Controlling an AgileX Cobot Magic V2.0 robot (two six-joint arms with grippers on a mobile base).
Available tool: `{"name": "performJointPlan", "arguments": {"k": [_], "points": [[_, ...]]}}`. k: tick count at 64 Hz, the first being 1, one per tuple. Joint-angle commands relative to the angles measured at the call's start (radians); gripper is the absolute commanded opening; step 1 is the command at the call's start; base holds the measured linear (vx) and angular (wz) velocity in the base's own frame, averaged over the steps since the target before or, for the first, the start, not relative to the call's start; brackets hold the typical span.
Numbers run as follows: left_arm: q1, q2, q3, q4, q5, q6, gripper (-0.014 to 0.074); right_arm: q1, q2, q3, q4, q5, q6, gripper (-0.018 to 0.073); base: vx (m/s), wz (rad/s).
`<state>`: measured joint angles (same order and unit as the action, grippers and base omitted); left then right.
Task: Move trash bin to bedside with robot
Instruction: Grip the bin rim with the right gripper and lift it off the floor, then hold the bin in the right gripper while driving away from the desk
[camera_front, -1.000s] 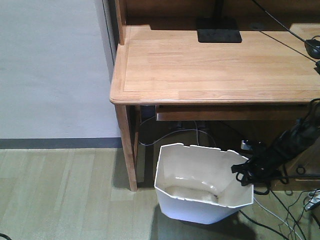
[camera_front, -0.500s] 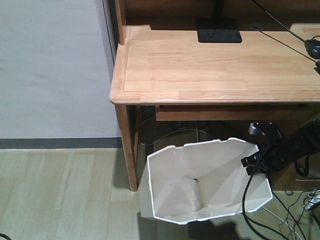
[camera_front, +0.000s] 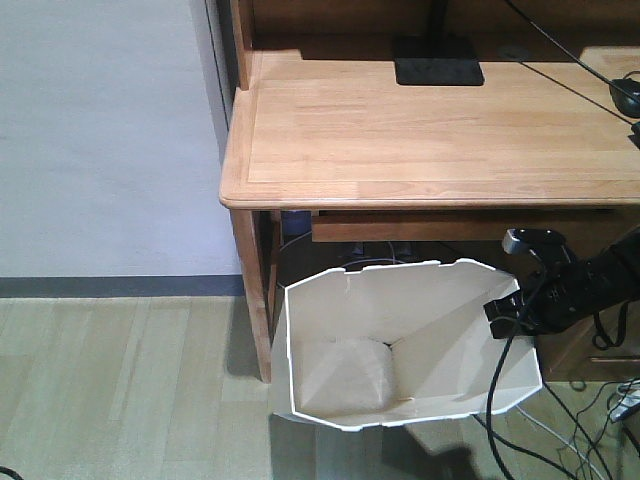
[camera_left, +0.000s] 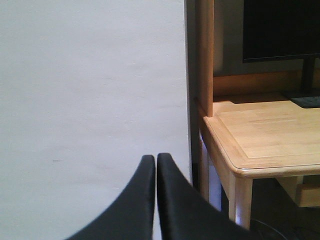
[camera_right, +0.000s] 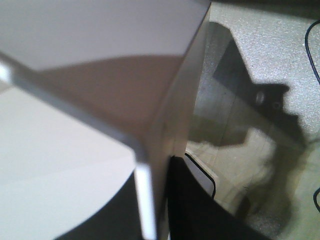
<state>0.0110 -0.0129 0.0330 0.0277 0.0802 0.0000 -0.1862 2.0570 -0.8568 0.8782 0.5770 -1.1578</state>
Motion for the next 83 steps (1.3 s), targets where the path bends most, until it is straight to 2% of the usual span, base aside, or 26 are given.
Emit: {"name": "performJointPlan", "arguments": {"k": [1, 41, 83], "points": [[-0.006, -0.015, 0.012, -0.009, -0.074, -0.014, -0.0006, -0.004, -0.065, -0.02, 0.104, 0.143, 0.005, -0.0003, 0.0, 0.0], [-0.006, -0.015, 0.012, -0.009, -0.074, -0.014, -0.0006, -0.004, -0.065, -0.02, 0.104, 0.143, 0.004, -0.0003, -0.01, 0.05], [-0.006, -0.015, 0.012, -0.009, -0.074, -0.014, -0.0006, -0.004, -0.065, -0.02, 0.104, 0.145, 0.004, -0.0003, -0.08, 0.35]]}}
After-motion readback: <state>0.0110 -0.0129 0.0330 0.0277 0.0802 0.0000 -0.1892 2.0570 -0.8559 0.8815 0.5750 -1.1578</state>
